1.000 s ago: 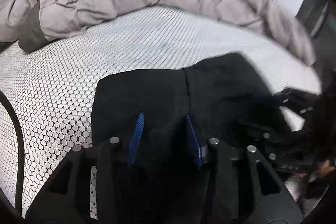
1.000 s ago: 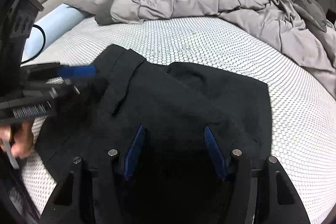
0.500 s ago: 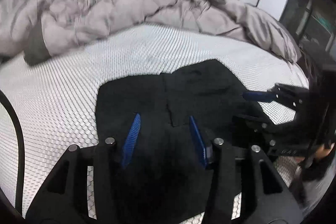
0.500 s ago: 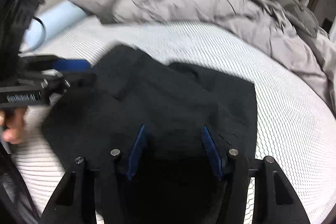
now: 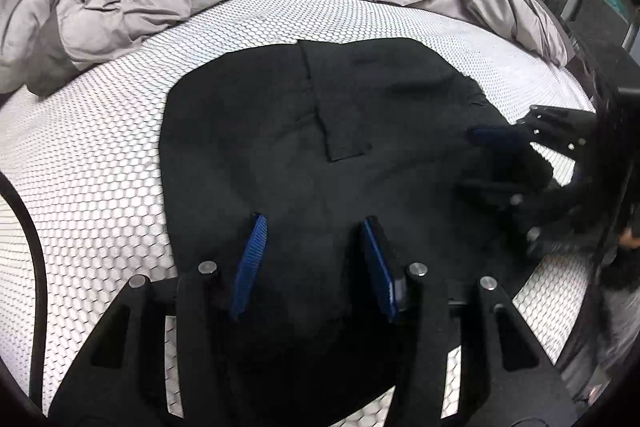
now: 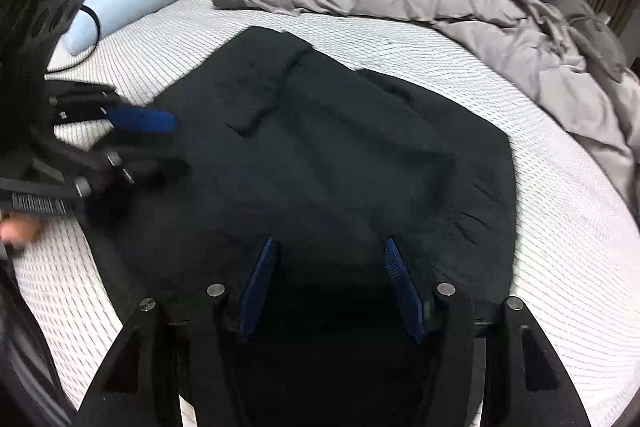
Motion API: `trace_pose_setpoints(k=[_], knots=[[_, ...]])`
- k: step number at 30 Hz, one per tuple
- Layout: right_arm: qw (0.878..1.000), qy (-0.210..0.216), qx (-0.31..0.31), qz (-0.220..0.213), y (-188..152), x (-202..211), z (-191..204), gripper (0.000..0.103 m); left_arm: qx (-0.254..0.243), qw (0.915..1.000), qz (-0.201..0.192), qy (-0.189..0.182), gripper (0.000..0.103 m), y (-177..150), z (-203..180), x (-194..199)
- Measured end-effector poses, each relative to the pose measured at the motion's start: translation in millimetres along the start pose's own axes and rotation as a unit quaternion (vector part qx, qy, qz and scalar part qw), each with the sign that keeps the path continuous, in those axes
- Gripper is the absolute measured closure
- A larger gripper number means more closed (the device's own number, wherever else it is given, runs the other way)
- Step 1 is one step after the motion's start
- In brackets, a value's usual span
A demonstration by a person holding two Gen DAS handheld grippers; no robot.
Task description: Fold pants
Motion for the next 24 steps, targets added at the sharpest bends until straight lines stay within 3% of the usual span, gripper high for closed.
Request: trace_pose_setpoints(k=[4, 7, 10, 11, 15, 18, 19, 22, 24], knots=[[1.000, -0.002, -0.024, -0.014, -8, 14, -9, 0.045, 0.024, 0.9994, -0.021, -0.008, 0.057, -6, -2, 26], [0.997, 0.036, -0.057, -0.038, -6, 29, -6, 0.043, 0.012, 0.9977, -0.053, -0.041, 0.055, -5, -17, 42], [0.995, 0.064, -0.056, -0.052, -1, 27, 5, 0.041, -0.027, 0.9976, -0.026, -0.058, 0.054, -7, -35, 27], [0.996, 0.063, -0.048, -0.033, -3, 15, 9, 0.041, -0.040, 0.9979, -0.006, -0.051, 0.054, -11, -38, 17], [0.999, 0.035, 0.011, -0.019, -12, 1, 17, 0.042, -0.068, 0.9966, 0.002, -0.045, 0.053, -22, -38, 23], [0.999, -0.040, 0.009, -0.029, -20, 20, -4, 0.039, -0.085, 0.9958, 0.006, -0.034, 0.053, -32, -33, 35], [0.998, -0.049, -0.004, -0.026, -24, 24, -17, 0.032, -0.082, 0.9962, 0.003, -0.030, 0.053, -34, -32, 41], [0.998, 0.017, -0.062, -0.027, -27, 34, -38, 0.033, -0.057, 0.9968, -0.028, -0.048, 0.053, -33, -30, 63], [0.996, 0.044, -0.064, -0.051, -23, 48, -37, 0.033, -0.049, 0.9953, -0.052, -0.065, 0.053, -27, -32, 72]])
Point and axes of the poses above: each gripper's, at about its wrist camera, not at the fingertips, and x roughly against the way its jaws point, z to its left, y to its top, the point moved 3 cm from there along -x, roughly the way its jaws point, and after that the axes turned 7 degrees about -x, right-handed, at the moved point
